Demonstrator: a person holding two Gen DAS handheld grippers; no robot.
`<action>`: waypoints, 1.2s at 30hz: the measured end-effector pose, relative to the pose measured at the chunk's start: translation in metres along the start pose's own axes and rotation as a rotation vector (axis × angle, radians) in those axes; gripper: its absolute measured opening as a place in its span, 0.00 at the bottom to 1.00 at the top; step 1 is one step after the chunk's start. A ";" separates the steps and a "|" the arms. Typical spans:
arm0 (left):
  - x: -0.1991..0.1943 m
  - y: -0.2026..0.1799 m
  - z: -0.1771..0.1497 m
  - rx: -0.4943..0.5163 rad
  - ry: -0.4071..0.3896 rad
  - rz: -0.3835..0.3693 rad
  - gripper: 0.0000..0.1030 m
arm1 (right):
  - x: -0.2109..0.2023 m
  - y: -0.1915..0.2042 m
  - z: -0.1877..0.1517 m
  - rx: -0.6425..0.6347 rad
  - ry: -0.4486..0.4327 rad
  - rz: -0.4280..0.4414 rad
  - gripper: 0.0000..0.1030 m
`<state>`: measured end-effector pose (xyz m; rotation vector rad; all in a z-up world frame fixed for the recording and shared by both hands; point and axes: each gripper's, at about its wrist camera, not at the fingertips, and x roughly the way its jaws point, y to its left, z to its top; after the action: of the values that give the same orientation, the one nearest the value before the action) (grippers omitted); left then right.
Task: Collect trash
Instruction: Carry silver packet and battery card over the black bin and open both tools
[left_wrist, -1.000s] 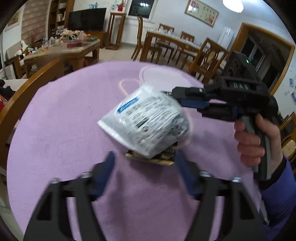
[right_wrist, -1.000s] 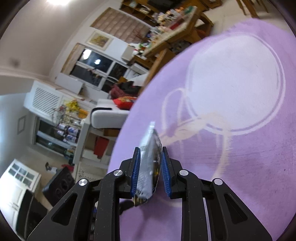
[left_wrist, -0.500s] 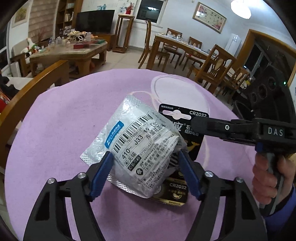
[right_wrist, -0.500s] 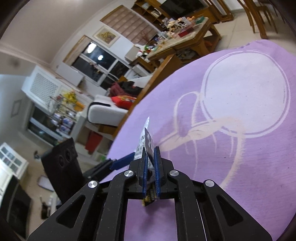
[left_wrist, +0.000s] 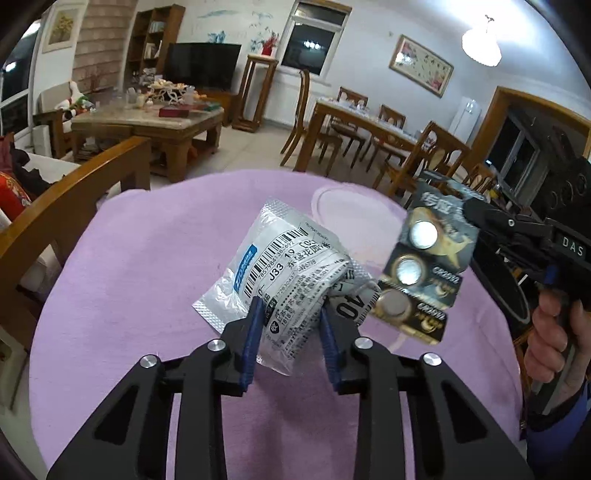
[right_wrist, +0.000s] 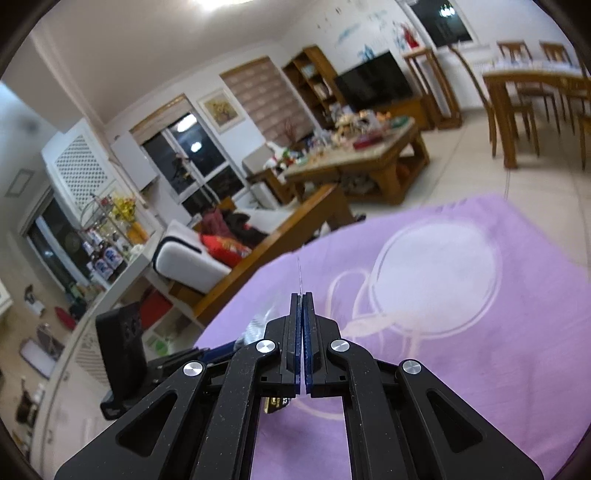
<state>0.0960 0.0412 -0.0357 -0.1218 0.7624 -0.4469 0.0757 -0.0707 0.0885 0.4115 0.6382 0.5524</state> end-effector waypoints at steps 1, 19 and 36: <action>-0.003 -0.002 0.001 0.004 -0.008 -0.002 0.21 | -0.008 -0.002 0.001 -0.002 -0.012 -0.006 0.02; -0.004 -0.080 0.037 0.047 -0.129 -0.141 0.15 | -0.155 -0.110 -0.007 0.071 -0.199 -0.099 0.02; 0.070 -0.242 0.061 0.194 -0.062 -0.378 0.15 | -0.353 -0.287 -0.049 0.214 -0.413 -0.355 0.02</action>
<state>0.0988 -0.2098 0.0273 -0.0978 0.6314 -0.8691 -0.0914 -0.4957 0.0600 0.5801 0.3580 0.0531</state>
